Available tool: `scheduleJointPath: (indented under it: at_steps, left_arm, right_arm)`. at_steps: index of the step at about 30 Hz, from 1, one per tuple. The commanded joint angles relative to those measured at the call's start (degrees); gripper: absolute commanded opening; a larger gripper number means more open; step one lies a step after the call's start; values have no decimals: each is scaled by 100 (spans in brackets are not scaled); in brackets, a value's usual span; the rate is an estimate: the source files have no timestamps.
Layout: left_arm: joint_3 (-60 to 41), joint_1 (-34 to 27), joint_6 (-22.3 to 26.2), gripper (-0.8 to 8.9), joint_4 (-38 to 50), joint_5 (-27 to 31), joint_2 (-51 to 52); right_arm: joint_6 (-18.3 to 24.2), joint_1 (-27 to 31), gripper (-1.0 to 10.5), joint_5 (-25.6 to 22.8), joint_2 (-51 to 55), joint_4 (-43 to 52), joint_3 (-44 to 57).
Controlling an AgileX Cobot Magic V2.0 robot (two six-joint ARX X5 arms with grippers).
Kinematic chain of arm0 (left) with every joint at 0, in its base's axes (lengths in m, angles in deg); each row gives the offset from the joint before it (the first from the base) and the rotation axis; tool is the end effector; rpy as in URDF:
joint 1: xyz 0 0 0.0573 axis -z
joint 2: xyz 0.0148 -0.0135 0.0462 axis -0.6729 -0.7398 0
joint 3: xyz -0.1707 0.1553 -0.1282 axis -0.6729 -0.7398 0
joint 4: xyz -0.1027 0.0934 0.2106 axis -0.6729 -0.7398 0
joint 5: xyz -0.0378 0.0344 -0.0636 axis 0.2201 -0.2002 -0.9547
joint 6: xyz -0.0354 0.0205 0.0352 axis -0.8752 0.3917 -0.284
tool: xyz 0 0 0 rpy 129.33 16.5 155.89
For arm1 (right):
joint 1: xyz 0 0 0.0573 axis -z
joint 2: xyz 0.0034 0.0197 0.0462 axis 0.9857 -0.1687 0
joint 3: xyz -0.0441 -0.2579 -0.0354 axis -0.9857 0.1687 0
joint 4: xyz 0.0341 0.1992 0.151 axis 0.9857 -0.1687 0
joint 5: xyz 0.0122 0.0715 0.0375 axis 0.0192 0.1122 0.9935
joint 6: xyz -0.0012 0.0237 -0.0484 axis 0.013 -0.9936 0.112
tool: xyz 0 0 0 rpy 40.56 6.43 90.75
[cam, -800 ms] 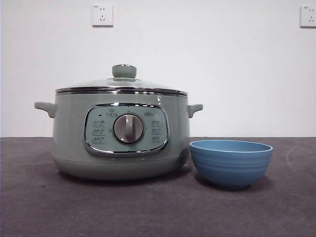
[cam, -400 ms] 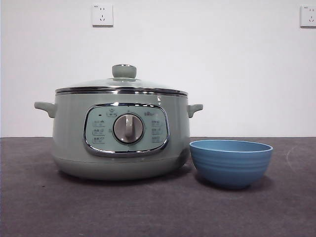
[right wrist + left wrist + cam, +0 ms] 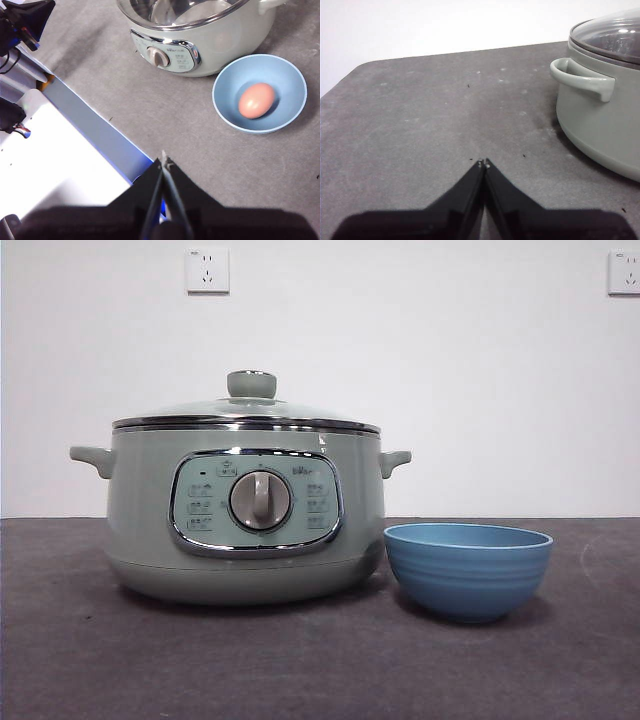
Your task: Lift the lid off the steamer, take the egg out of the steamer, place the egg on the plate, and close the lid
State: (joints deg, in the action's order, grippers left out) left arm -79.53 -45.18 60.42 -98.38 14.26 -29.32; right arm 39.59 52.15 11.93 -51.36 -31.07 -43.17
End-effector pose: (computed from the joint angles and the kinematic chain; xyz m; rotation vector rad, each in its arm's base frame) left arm 0.0954 0.0033 0.1514 0.0679 0.1726 -0.0111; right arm 0.0976 0.0646 0.3386 -0.0451 0.8220 0.8337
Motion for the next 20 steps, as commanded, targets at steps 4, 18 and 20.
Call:
scheduleJointPath:
  at_steps: [4, 18, 20]
  left_arm:
    - [-70, -22, -35, -4, -7, 4, 15]
    - [-70, -22, -35, -4, -7, 7, 15]
    - [-70, -22, -35, -4, -7, 7, 15]
  right_arm:
    - [173, 39, 2, -46, 50, 61, 2]
    - [872, 1838, 2, 275, 1943, 3318, 1856]
    - [861, 1965, 2, 275, 2352, 4135, 2612]
